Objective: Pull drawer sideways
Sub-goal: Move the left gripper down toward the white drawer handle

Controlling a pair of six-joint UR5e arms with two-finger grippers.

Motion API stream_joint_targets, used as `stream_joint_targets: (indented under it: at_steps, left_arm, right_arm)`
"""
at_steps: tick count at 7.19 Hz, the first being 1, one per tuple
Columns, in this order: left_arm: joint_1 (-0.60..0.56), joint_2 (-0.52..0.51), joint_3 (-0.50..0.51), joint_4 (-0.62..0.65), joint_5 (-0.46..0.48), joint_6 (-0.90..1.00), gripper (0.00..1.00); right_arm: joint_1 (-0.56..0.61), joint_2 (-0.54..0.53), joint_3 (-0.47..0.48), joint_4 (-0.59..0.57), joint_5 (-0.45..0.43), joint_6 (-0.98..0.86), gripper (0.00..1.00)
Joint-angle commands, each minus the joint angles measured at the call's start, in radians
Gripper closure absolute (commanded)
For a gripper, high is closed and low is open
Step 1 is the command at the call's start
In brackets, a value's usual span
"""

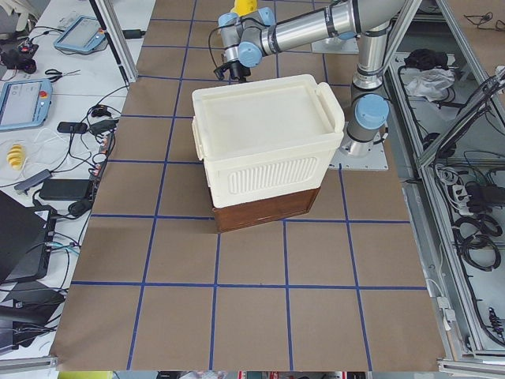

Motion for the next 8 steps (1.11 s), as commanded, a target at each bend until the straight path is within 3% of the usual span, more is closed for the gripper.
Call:
stream_joint_targets:
  at_steps: [1, 2, 3, 8]
  left_arm:
    - [-0.004, -0.057, -0.013, -0.043, 0.197, -0.042, 0.00]
    - [-0.004, -0.069, -0.034, -0.043, 0.217, -0.065, 0.00]
    - [-0.001, -0.080, -0.053, -0.043, 0.313, -0.077, 0.00]
    - [0.038, -0.117, -0.077, -0.054, 0.327, -0.082, 0.00]
  right_arm:
    - [0.000, 0.000, 0.000, 0.000, 0.000, 0.000, 0.00]
    - [0.000, 0.000, 0.000, 0.000, 0.000, 0.000, 0.00]
    - [0.000, 0.000, 0.000, 0.000, 0.000, 0.000, 0.00]
    - [0.000, 0.000, 0.000, 0.000, 0.000, 0.000, 0.00]
